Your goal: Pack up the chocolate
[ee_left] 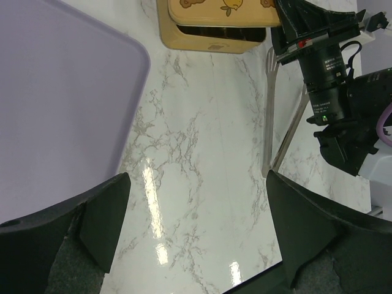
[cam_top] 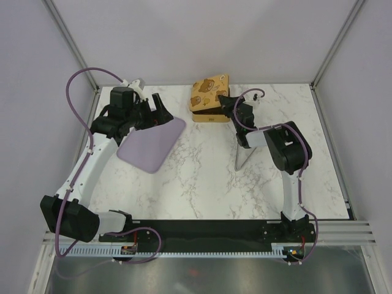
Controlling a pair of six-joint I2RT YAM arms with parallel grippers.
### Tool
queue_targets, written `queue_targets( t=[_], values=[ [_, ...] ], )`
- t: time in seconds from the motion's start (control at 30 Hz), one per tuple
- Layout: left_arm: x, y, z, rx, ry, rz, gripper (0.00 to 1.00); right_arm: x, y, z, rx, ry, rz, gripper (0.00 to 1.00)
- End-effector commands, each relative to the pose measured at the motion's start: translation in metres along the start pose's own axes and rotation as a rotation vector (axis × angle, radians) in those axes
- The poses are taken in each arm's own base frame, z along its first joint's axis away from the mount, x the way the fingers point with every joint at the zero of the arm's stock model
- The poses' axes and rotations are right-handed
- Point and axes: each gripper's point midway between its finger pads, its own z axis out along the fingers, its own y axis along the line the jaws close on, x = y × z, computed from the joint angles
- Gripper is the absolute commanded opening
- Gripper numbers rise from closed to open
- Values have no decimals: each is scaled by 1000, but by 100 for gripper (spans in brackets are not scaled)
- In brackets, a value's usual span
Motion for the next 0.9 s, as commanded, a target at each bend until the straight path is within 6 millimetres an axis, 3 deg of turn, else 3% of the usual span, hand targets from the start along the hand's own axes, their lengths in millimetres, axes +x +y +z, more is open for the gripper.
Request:
queue_targets(
  t=[0.0, 0.13, 0.23, 0.33, 0.43, 0.57, 0.6, 0.67, 0.83, 0.87],
  values=[
    [-9, -8, -2, 43, -35, 53, 100, -11, 19, 2, -83, -16, 39, 0],
    [-9, -10, 20, 64, 15, 19, 97, -7, 10, 5, -75, 26, 57, 0],
    [-20, -25, 29, 124, 39, -38, 94, 3, 3, 9, -63, 74, 71, 0],
    [-33, -32, 49, 149, 46, -79, 85, -6, -5, 8, -50, 53, 91, 0],
    [-42, -24, 78, 115, 32, -119, 76, -10, -11, 7, -41, 56, 97, 0],
    [-47, -15, 124, 105, 60, -157, 52, -16, -8, 7, -63, 55, 102, 0],
    [-36, -5, 144, 86, 98, -171, 50, -18, -8, 7, -70, 53, 108, 0],
    [-41, -3, 158, 82, 96, -166, 46, -21, -10, 7, -73, 54, 120, 0],
    [-24, 20, 206, 46, 157, -180, 43, -24, -21, 8, -63, 58, 128, 3],
    [-28, 17, 211, 62, 154, -177, 42, -19, -22, 7, -62, 84, 126, 4]
  ],
)
